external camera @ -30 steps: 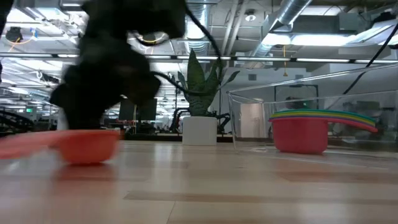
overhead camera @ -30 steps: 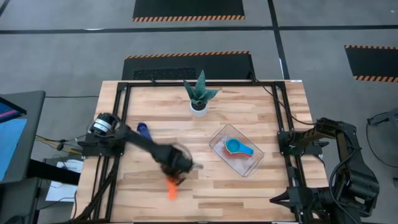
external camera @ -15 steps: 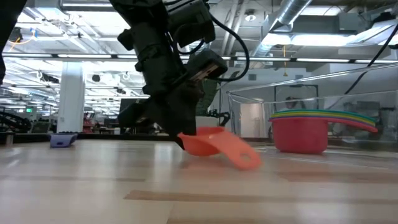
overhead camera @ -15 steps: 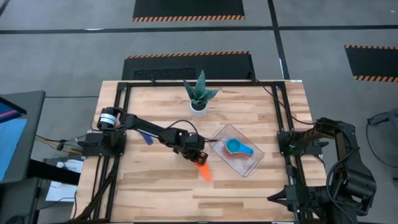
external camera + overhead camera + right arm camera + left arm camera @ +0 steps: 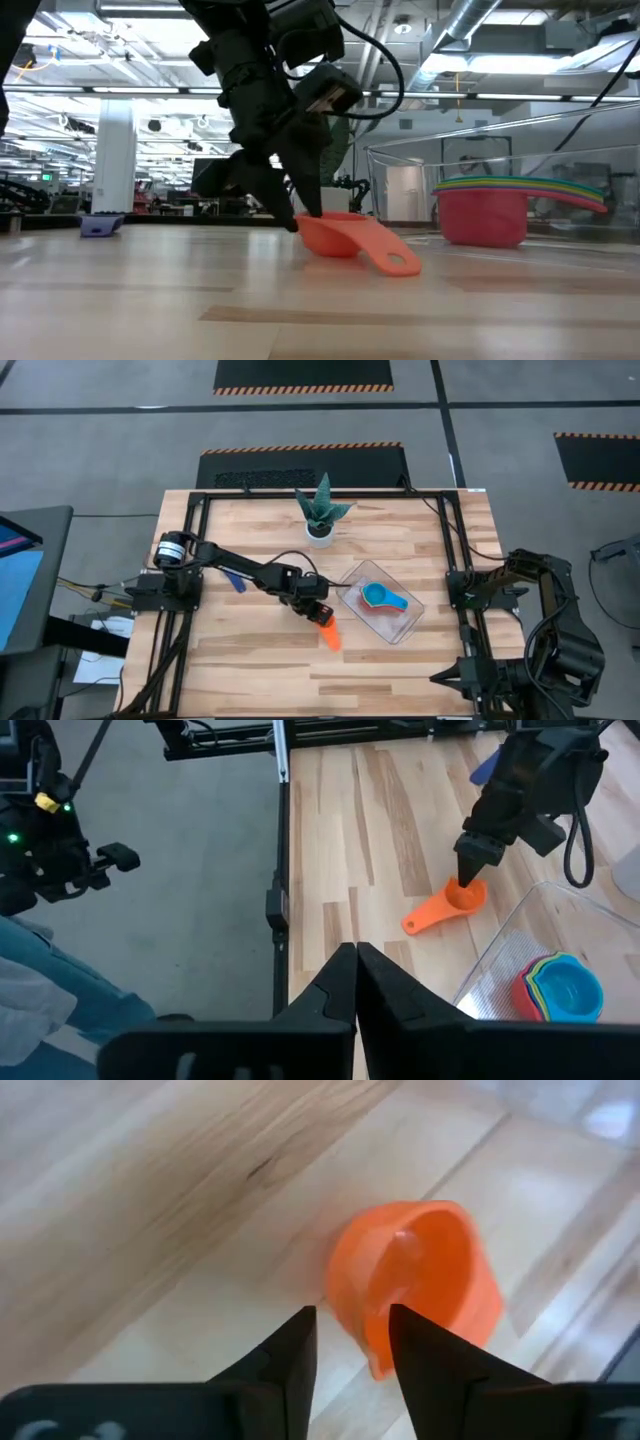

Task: Nest measuring cups in basket
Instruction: Stack the orange measuring cup on top of the light blue measuring cup

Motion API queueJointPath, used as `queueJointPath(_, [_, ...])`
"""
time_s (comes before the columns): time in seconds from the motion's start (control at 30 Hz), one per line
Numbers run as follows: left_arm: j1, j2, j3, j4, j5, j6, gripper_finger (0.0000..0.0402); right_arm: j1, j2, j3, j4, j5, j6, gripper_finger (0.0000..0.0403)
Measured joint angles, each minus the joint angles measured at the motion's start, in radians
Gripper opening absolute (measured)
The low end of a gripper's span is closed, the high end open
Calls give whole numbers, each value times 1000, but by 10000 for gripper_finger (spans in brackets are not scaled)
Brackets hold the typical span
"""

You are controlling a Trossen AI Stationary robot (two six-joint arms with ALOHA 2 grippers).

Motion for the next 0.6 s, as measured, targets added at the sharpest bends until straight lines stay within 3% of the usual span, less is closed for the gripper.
queueJointPath(0.6, [67, -105, 39, -163, 44, 199, 117, 2, 0, 0, -6, -1, 0, 21])
